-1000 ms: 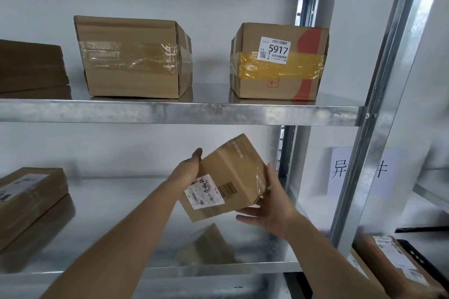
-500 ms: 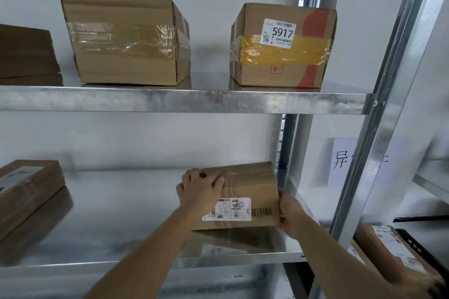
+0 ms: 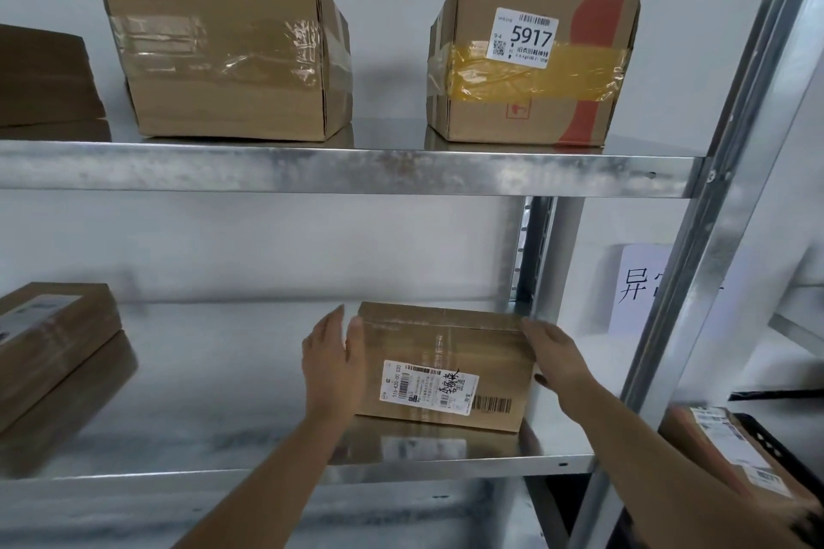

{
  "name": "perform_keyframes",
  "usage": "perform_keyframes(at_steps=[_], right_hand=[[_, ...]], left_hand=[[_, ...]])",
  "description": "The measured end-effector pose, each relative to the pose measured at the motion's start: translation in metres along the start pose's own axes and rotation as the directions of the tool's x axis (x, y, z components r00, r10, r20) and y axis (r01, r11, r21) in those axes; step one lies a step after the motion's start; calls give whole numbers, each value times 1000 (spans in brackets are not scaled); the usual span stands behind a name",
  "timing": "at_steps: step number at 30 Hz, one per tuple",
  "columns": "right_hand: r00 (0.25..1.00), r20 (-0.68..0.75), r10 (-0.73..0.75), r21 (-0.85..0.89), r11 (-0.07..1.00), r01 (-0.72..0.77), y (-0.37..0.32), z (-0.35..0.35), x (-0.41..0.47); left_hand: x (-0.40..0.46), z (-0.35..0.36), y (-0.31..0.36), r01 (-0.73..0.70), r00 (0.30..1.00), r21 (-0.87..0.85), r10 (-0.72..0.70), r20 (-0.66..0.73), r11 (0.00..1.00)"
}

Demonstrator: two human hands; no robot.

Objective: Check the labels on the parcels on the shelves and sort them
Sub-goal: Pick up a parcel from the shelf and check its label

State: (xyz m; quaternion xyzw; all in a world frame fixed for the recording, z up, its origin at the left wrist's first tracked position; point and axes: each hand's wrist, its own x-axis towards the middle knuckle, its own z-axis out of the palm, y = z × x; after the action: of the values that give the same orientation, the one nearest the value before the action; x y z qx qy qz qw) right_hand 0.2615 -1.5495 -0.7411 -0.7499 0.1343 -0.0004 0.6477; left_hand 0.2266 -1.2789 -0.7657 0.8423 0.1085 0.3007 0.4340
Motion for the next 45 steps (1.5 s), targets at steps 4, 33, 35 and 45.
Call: perform_keyframes(at_steps=[4, 33, 35, 45], right_hand=[[971, 133, -200, -158, 963, 220, -7, 0, -1], [917, 328, 228, -287, 949, -133, 15, 40, -40], [938, 317, 143, -177, 980, -89, 20, 44, -41], [979, 197, 49, 288, 952, -106, 40, 60, -30]], left_hand=[[-18, -2, -16, 520, 852, -291, -465, 241, 803], [-30, 10, 35, 681, 677, -388, -334, 656, 621], [-28, 14, 30, 675, 682, -399, -318, 658, 621], [-21, 39, 21, 693, 691, -454, -339, 638, 560]])
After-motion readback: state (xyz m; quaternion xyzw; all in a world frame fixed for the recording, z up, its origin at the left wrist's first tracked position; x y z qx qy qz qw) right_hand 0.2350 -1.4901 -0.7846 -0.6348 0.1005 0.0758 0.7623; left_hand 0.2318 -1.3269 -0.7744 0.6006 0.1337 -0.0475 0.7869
